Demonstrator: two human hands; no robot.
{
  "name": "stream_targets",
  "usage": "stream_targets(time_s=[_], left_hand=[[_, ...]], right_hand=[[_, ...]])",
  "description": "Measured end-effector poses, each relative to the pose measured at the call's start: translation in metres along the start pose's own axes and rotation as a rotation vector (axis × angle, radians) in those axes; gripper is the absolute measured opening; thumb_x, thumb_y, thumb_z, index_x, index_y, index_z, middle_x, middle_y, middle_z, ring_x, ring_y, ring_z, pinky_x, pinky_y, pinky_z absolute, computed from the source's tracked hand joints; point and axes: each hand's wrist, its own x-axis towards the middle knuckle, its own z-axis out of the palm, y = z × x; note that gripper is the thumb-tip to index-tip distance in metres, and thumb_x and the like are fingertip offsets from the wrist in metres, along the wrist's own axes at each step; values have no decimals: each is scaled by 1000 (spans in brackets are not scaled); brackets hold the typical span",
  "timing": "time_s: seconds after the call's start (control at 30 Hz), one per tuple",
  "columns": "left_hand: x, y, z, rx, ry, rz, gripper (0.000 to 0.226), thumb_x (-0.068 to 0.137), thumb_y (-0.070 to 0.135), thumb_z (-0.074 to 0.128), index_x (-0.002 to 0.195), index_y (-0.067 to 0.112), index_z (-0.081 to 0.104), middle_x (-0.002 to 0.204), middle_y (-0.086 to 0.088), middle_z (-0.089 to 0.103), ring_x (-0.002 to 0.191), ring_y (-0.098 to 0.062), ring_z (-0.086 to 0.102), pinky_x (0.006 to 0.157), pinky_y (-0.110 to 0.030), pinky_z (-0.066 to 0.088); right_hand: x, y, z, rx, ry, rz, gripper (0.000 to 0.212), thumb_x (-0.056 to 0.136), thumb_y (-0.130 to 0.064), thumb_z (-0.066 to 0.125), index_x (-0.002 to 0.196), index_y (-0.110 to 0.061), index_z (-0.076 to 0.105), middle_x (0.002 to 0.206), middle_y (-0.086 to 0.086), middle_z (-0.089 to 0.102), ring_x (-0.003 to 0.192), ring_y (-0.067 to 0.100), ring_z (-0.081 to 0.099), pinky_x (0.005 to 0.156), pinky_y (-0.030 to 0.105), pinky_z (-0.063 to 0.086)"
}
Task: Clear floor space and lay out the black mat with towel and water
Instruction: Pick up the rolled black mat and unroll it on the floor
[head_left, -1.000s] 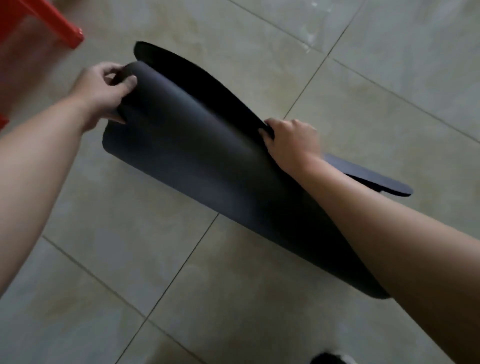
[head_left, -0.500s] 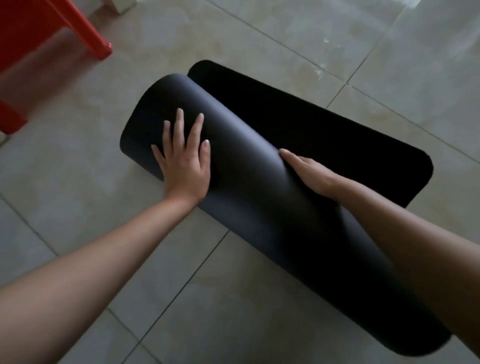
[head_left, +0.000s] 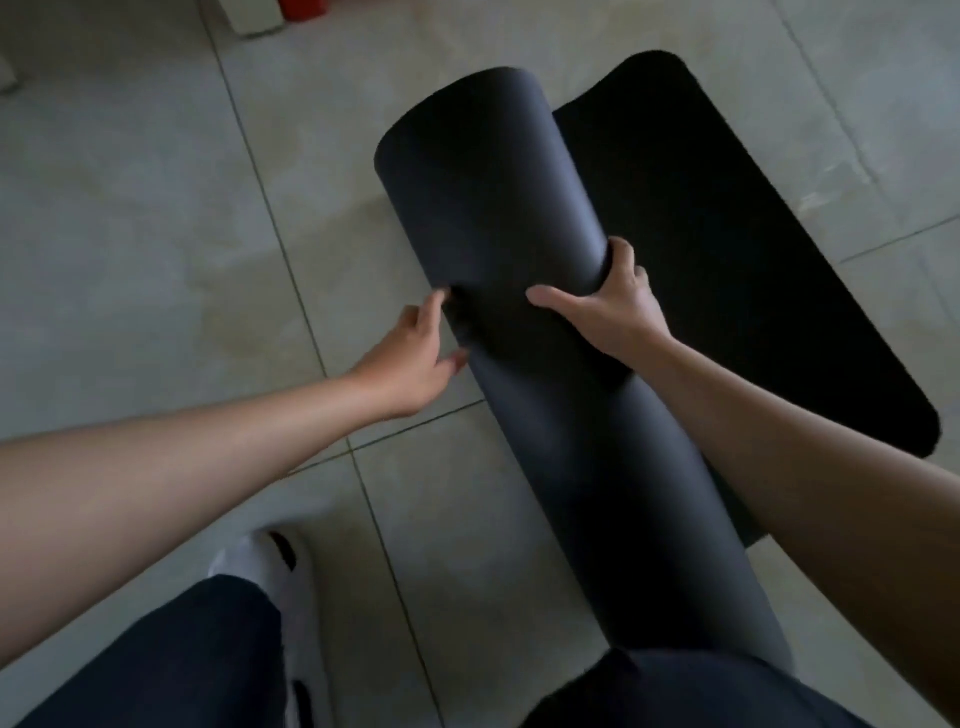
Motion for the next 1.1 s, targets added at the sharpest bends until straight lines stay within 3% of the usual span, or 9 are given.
stream_targets(time_s=[0.2,0.33,0.5,0.57,0.67,0.83,0.9,1.0,1.1], left_hand=[[-61,3,30,-377,-162,-79,99,83,50,65,151,29,-3,153,-6,28,131,-23,43,100,-31,40],[-56,-5,44,-599,37,-56,117,70,56,76,151,35,-7,156,1,16,140,-19,31,110,-34,33],[-33,-3,39,-565,159,13,130,64,53,81,150,32,-15,158,-3,-4,145,-26,18,116,-38,25],[-26,-6,31,-557,143,38,130,64,47,83,150,32,-14,158,-5,-4,144,-22,18,111,-26,20],[-22,-18,23,-607,128,78,125,68,39,83,151,34,-10,156,-4,7,142,-18,20,107,-21,19],[-40,-57,21,-713,116,68,124,56,55,82,150,41,1,156,5,21,138,-18,36,112,-44,36],[-52,-66,16,-739,135,45,123,54,53,80,150,36,4,154,8,26,133,-17,41,109,-38,39],[-69,-81,2,-932,247,-34,111,57,46,77,149,33,16,143,10,38,121,-14,49,100,-33,46],[-81,-107,-16,-1041,358,-158,105,58,50,74,148,30,23,136,10,44,114,-13,55,98,-37,48]], right_hand=[[3,-53,33,-35,75,42,122,54,-76,66,149,-27,9,147,9,32,132,34,36,104,56,34],[11,-66,58,-75,128,13,124,59,-80,62,152,-22,3,154,9,23,138,34,28,108,60,28],[5,-40,48,63,79,-65,83,81,-78,33,150,-39,11,155,1,29,134,28,39,105,40,35],[1,-22,37,175,15,61,67,91,-69,25,148,-36,24,151,5,38,131,27,43,104,35,32],[-10,-1,30,327,-149,319,71,90,-69,28,141,-21,45,141,5,49,127,26,48,113,36,29],[-22,0,52,332,-108,122,60,96,-59,29,142,-22,44,144,2,46,132,21,44,114,30,26],[-34,-8,68,322,-60,-32,48,99,-50,32,137,-26,49,140,0,51,126,16,47,106,24,30],[-40,-33,87,315,-46,-123,40,96,-47,40,110,-21,68,94,1,68,85,18,62,81,36,48],[-43,-74,104,321,-245,-113,35,98,-40,43,93,-12,62,71,1,57,52,13,55,53,27,47]])
